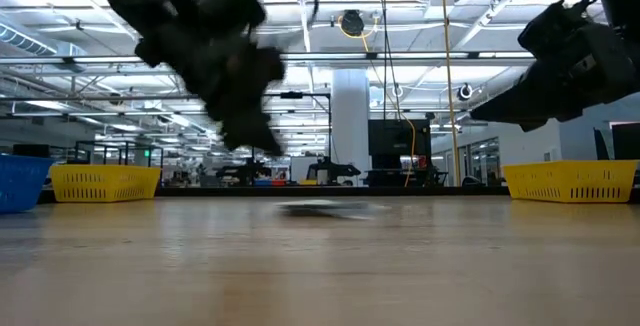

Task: Pick & Place Travel size toiletries
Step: Put the black hairbrush into the right blue basket

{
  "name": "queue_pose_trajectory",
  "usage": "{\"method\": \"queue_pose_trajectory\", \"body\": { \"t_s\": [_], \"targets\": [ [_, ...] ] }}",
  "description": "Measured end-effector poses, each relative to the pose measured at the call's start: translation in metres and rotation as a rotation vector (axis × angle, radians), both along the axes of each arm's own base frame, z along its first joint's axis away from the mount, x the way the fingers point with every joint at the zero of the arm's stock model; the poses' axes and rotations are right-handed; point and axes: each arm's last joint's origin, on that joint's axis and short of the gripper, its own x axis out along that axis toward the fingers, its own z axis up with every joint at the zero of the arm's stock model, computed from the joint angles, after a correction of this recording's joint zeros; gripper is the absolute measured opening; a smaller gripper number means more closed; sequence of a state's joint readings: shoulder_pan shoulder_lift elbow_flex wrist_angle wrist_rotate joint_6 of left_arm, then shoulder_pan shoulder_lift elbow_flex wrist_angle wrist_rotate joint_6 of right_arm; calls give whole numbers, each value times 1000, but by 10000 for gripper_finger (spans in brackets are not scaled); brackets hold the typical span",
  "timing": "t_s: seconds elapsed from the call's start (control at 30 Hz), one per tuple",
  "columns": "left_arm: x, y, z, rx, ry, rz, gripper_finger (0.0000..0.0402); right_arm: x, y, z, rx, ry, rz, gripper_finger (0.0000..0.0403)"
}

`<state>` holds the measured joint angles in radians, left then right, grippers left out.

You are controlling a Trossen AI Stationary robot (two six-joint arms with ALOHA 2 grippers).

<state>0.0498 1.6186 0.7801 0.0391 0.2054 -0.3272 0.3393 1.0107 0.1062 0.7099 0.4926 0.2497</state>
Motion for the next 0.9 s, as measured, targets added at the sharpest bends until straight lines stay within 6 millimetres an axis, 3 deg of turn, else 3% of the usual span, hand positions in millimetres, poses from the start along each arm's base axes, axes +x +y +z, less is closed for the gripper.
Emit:
{"method": "queue_pose_trajectory", "body": {
  "t_s": [0.1, 0.3, 0.5, 0.63, 0.9],
  "targets": [
    [13, -14, 18, 64, -193, -106, 83, 1, 1, 0, -5, -7, 43, 8],
    [19, -21, 14, 209, -199, -24, 62, 21, 11, -3, -37, 118, 243, 74],
    [37, -26, -18, 149, -246, -13, 38, 56, 28, -17, -368, 326, 495, 175],
    [47, -26, -46, 97, -243, 31, 20, 74, 34, -27, -578, 414, 588, 221],
    [55, -26, -76, 63, -176, 56, 7, 94, 36, -33, -932, 399, 532, 231]
  ]
}}
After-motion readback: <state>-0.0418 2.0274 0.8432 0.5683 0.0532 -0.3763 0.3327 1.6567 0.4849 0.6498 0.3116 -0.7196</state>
